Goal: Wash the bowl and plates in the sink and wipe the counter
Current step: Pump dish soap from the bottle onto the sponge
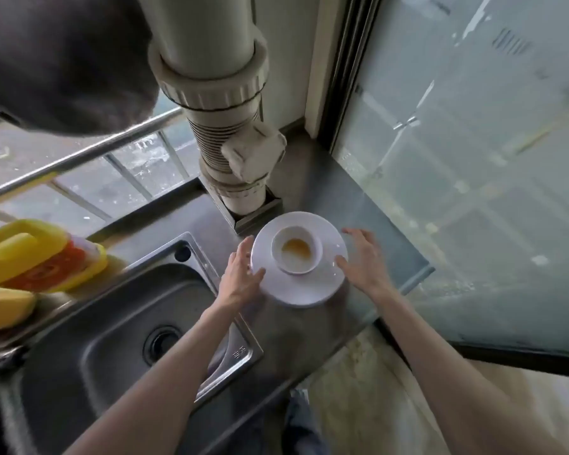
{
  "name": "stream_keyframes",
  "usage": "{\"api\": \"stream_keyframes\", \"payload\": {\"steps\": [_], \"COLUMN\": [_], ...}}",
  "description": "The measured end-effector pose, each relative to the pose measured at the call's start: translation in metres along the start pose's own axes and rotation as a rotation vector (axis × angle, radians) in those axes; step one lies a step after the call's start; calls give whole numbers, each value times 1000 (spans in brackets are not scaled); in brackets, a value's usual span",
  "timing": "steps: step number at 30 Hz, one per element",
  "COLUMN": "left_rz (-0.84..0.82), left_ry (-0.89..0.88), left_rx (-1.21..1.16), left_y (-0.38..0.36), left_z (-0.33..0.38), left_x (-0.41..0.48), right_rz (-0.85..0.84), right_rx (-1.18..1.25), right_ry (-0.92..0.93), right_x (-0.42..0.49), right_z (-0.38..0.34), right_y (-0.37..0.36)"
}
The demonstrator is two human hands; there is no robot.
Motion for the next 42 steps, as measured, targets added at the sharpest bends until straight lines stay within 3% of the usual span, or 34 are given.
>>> {"api": "stream_keyframes", "payload": {"steps": [4,11,19,29,42], "left_rz": [-6,94,117,258,402], "left_ry": [126,378,395,321,348], "left_rx": [-33,-221,-272,-252,-381], "left_y": [-16,-31,-26,4,101], "left_z": [-6,-36,-24,-33,-115], "left_x": [6,17,13,-3,-65], "right_rz": [-109,-163,-158,-158,-210], "right_rx": [64,82,245,324,351], "right_ry": [-179,-243,-335,-221,-2], "right_x": [22,42,45,34,-26], "right_z": [24,44,59,21,-64], "right_y": [-11,-29,-48,-50,-112]}}
Point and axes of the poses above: each hand's wrist, its own x-axis towards the middle knuckle, its own y-axis out of the back of the hand, z = x × y, the point moved 3 cm from there along x, towards the middle knuckle, and after that the axes turned 11 degrees about z, right-handed, at the moved point
